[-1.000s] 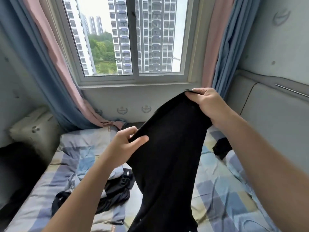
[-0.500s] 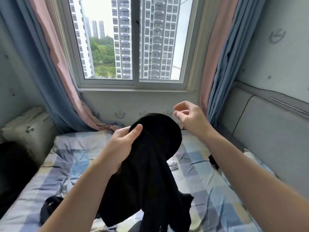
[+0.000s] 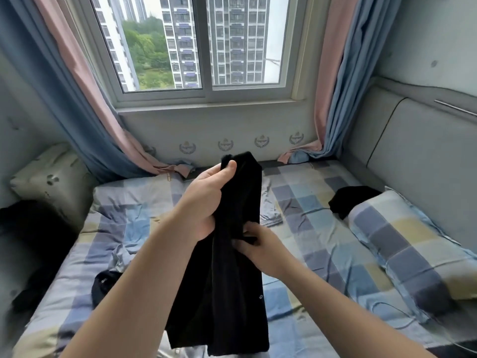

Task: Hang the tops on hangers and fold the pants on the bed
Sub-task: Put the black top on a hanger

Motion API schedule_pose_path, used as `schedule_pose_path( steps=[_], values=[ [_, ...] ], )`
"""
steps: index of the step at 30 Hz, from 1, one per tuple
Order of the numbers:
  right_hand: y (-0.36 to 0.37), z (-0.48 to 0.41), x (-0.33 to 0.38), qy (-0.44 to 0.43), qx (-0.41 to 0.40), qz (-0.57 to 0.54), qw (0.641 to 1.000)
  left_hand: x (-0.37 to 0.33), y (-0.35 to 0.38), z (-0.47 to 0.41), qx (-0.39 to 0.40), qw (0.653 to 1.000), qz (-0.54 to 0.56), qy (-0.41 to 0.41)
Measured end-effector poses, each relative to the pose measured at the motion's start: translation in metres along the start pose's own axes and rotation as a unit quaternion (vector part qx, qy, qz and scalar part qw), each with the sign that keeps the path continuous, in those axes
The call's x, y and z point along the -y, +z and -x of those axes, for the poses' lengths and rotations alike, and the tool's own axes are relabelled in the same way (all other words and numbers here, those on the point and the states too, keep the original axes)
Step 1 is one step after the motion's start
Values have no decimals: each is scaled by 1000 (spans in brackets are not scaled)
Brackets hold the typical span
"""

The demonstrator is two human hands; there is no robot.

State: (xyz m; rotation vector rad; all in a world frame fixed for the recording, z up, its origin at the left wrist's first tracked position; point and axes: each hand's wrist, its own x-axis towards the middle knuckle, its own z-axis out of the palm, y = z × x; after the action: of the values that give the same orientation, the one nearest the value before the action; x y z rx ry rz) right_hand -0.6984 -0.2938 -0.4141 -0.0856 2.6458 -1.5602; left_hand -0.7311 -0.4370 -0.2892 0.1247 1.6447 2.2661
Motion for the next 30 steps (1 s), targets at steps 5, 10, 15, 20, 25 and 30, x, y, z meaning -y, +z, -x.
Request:
schedule_pose_path(
  steps=[5, 10, 15, 20, 25, 30],
  values=[
    [2, -2, -29, 23, -14, -1, 1000, 3, -18, -6, -51, 998, 31, -6],
    [-37, -3, -48, 52, -87, -21, 995, 14, -58, -17, -90, 993, 51, -49],
    [-64, -6, -50, 91, -125, -84, 984, 38, -79, -21, -84, 994, 12, -74],
    [-67, -9, -26, 137, -127, -221, 957, 71, -62, -16, -50, 979, -186, -72],
    [-68, -6, 9, 107, -146, -260, 949, 108, -42, -11, 94, 941, -308, -104],
    [-68, 2, 39, 49, -129, -316, 939, 143, -22, -6, 130, 919, -361, -84]
  ],
)
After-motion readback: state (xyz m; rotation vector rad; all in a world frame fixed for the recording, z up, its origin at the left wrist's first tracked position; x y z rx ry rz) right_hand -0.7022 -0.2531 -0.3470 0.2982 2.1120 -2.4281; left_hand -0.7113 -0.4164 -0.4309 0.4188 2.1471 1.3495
